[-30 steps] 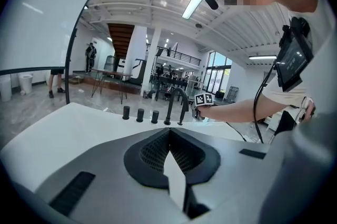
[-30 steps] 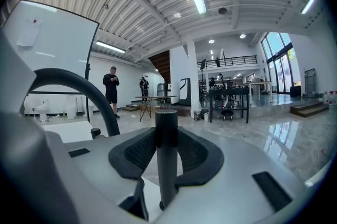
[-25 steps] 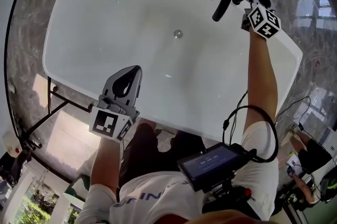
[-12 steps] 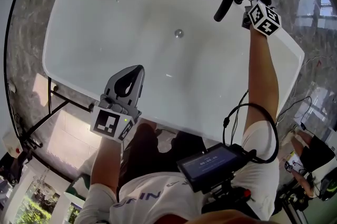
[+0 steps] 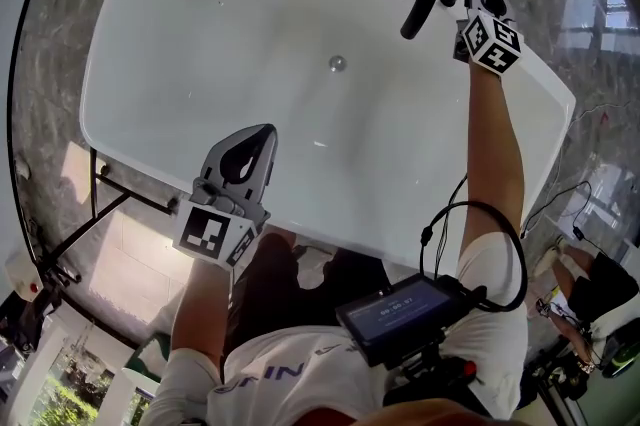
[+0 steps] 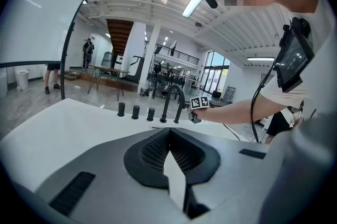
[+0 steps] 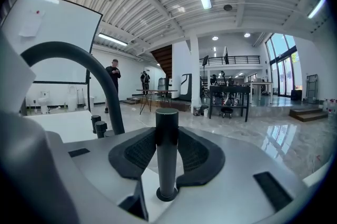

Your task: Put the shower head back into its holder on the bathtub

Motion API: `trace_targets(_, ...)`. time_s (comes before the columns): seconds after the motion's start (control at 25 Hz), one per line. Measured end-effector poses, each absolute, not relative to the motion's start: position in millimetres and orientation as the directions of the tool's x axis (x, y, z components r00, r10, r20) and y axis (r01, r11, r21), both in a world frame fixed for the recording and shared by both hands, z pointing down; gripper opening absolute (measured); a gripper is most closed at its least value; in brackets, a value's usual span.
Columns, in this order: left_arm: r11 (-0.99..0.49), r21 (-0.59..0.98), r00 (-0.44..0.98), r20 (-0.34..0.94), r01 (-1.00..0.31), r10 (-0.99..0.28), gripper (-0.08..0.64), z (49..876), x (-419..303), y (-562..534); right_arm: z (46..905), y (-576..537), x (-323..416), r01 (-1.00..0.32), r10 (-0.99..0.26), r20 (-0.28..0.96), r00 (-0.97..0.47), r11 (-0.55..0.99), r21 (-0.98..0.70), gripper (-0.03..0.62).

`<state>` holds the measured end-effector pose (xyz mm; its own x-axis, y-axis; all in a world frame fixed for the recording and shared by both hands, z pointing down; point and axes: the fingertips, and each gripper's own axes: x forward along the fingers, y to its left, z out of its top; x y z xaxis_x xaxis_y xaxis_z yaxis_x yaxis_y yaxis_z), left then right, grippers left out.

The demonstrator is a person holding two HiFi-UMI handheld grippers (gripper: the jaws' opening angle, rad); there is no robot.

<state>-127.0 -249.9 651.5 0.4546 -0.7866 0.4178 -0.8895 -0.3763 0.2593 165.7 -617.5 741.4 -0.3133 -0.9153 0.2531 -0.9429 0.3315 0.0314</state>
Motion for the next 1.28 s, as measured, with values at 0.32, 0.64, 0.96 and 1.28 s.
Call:
trace_targets(0.32, -0.391, 0.225, 0.450, 0.392, -0.892, -0.802, 0.014, 628, -126, -242, 683, -580, 187, -0.949, -0.934, 0.170, -0.314, 0.315, -0.024, 0.126)
trace_targets(0.64, -0.419, 0.190, 0.460, 0.336, -0.888, -0.822, 0.014, 565, -109, -230, 584, -499, 186, -0.924, -0.920, 0.104, -0.379, 0.382, 0.014, 0.126)
trace_targets(0.96, -0.413, 0.184, 0.451, 0.290, -0.892, -0.844, 0.014, 501, -84, -204, 471, -403, 206, -0.914, -0.914, 0.049, -0.402, 0.404, 0.037, 0.126)
trace_targets(1.28, -0.458, 0.167, 0.485, 0.202, -0.873, -0.851, 0.014, 428, -37, -174, 391, -307, 229, -0.901, -0.901, 0.017, -0.433, 0.433, 0.008, 0.098)
